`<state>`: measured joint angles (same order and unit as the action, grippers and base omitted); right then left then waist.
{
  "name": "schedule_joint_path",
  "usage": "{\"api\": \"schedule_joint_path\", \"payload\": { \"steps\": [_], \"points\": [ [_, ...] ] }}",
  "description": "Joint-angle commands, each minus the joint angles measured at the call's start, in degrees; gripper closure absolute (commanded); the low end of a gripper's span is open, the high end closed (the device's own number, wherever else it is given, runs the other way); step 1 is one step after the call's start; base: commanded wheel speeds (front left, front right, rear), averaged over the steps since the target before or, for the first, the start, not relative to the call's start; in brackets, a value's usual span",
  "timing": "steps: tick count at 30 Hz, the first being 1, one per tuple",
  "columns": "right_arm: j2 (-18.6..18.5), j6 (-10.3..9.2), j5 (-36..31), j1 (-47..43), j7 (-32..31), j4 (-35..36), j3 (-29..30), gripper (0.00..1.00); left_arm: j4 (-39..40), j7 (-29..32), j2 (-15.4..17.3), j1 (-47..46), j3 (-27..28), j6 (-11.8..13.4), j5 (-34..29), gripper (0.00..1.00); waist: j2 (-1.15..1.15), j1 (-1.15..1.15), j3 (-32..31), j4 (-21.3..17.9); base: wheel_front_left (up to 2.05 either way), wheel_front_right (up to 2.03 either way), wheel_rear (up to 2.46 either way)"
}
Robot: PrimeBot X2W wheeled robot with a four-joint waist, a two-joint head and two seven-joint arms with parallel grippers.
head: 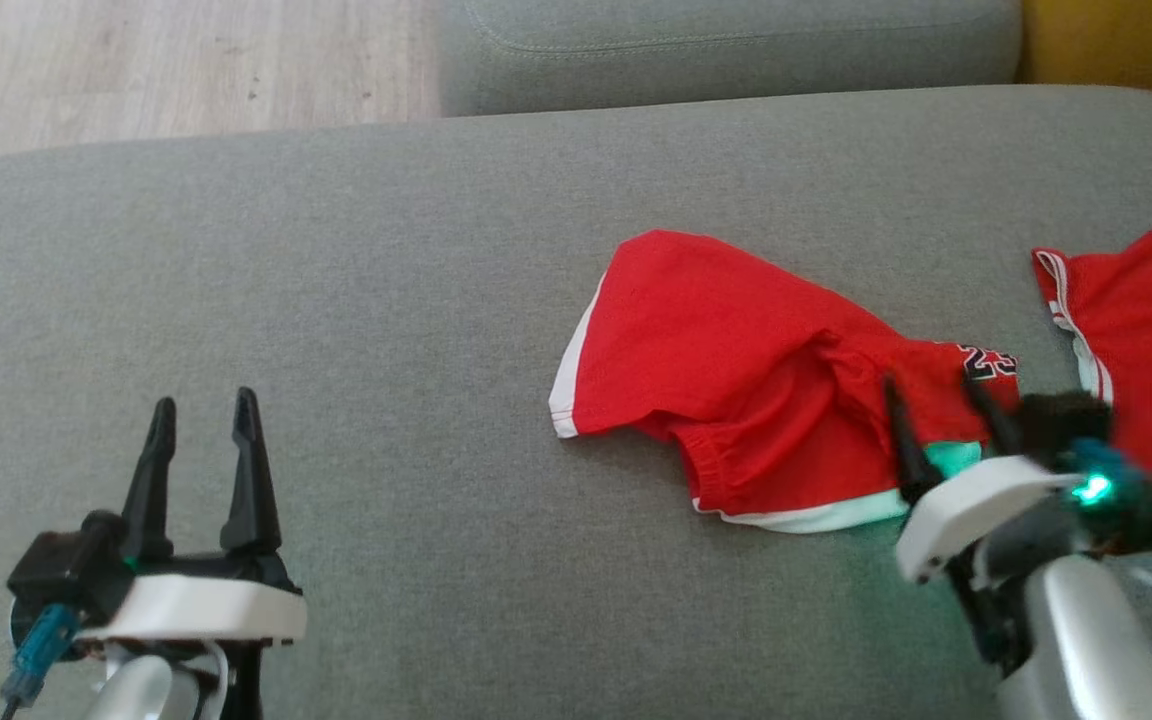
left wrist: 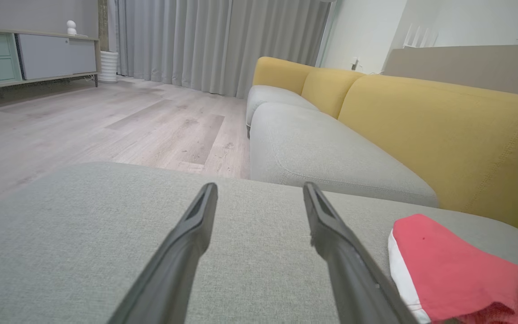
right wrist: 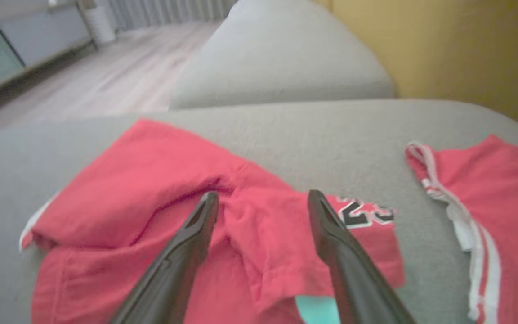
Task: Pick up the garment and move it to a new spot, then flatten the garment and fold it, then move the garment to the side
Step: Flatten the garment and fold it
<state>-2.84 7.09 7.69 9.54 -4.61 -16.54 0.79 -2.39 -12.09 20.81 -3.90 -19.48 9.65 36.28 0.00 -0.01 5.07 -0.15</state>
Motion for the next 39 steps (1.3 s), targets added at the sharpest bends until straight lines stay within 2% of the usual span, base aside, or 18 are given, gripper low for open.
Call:
{"api": "schedule_joint_path", "payload": {
  "steps": [1, 7, 19, 24, 31, 32, 33, 39],
  "points": [
    [0.0, 0.40, -3.0, 1.1, -3.9, 2.5, -3.2, 0.00, 2.1, -0.1, 1.5, -1.1, 2.2, 0.4, 0.3, 0.00, 0.00, 0.01, 0.2, -0.2, 0.00, 0.00, 0.00],
    [-1.0, 0.40, -7.2, 7.0, -8.9, 0.8, -12.8, 0.00, 2.2, -0.2, 1.5, -2.0, 2.1, 0.3, 0.4, 0.00, 0.00, 0.01, 1.5, 0.1, 0.00, 0.00, 0.00],
    [-3.0, 0.40, -3.7, 22.0, -11.1, -12.8, -42.8, 0.00, 1.0, -0.4, 0.9, -4.5, 1.2, -0.6, 0.3, 0.00, 0.00, 0.01, 3.3, 4.0, 0.00, 0.00, 0.00],
    [-3.0, 0.40, -2.3, 26.2, -11.0, -17.8, -48.4, 0.00, 0.6, -0.5, 0.6, -5.2, 0.8, -0.9, 0.3, 0.00, 0.00, 0.01, 4.0, 5.4, 0.00, 0.00, 0.00],
    [-1.8, 0.40, -2.0, 30.6, -11.9, -26.4, -50.0, 0.00, -0.4, -0.9, -0.2, -6.6, -0.1, -1.6, 0.1, 0.00, 0.00, 0.01, 4.9, 7.6, 0.00, 0.00, 0.00],
    [-1.6, 0.40, -1.6, 30.9, -12.1, -27.2, -50.6, 0.42, -0.6, -0.9, -0.3, -6.7, -0.2, -1.7, 0.1, 0.00, 0.00, 0.01, 4.9, 7.8, 0.00, 0.00, 0.00],
    [-1.5, 0.40, -1.0, 31.2, -12.1, -27.9, -50.8, 1.00, -0.8, -1.0, -0.3, -6.8, -0.2, -1.7, 0.1, 0.00, 0.00, 0.01, 4.9, 7.9, 0.00, 0.00, 0.00],
    [-0.7, 0.40, 1.7, 32.5, -8.6, -28.8, -50.0, 1.00, -1.4, -1.3, -0.2, -6.6, 0.2, -1.7, 0.3, 0.00, 0.00, 0.01, 4.4, 7.7, 0.00, 0.00, 0.00]
  ]
}}
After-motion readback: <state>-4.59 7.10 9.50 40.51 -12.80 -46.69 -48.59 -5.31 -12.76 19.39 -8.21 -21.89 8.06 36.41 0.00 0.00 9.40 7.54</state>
